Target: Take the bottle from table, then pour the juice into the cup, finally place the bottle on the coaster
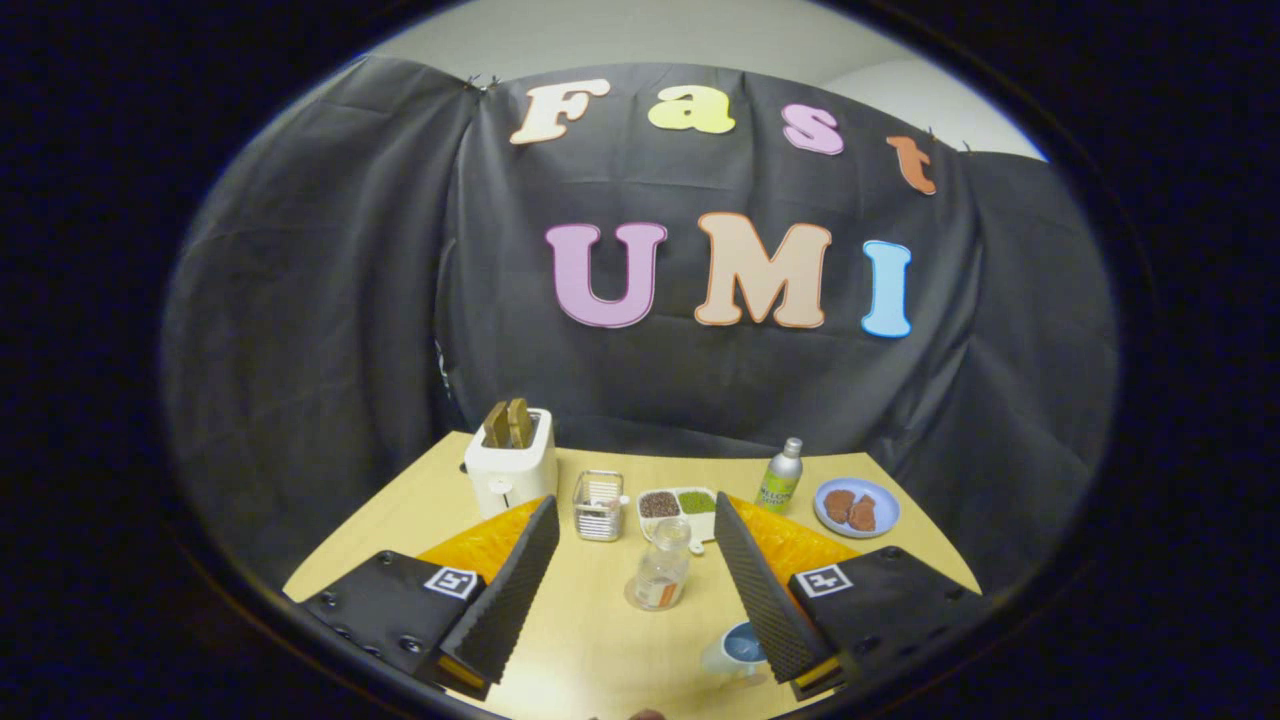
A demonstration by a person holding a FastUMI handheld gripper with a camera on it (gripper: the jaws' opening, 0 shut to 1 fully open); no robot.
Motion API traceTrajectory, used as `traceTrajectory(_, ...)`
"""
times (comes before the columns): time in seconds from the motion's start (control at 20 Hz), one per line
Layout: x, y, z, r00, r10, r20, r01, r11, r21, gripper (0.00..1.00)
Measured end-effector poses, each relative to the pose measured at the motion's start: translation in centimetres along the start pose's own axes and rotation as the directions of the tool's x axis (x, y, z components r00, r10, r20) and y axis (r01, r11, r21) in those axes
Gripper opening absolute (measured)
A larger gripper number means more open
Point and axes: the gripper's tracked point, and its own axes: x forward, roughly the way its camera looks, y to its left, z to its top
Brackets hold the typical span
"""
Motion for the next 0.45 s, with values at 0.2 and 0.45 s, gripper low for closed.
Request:
traceTrajectory(0.2, -1.2, -1.2, 0.5, 1.000, -0.014, 0.003, 0.014, 1.000, 0.026, 0.98)
traceTrajectory(0.45, -1.6, -1.4, 1.5, 1.000, -0.012, 0.008, 0.011, 0.997, 0.074, 0.98)
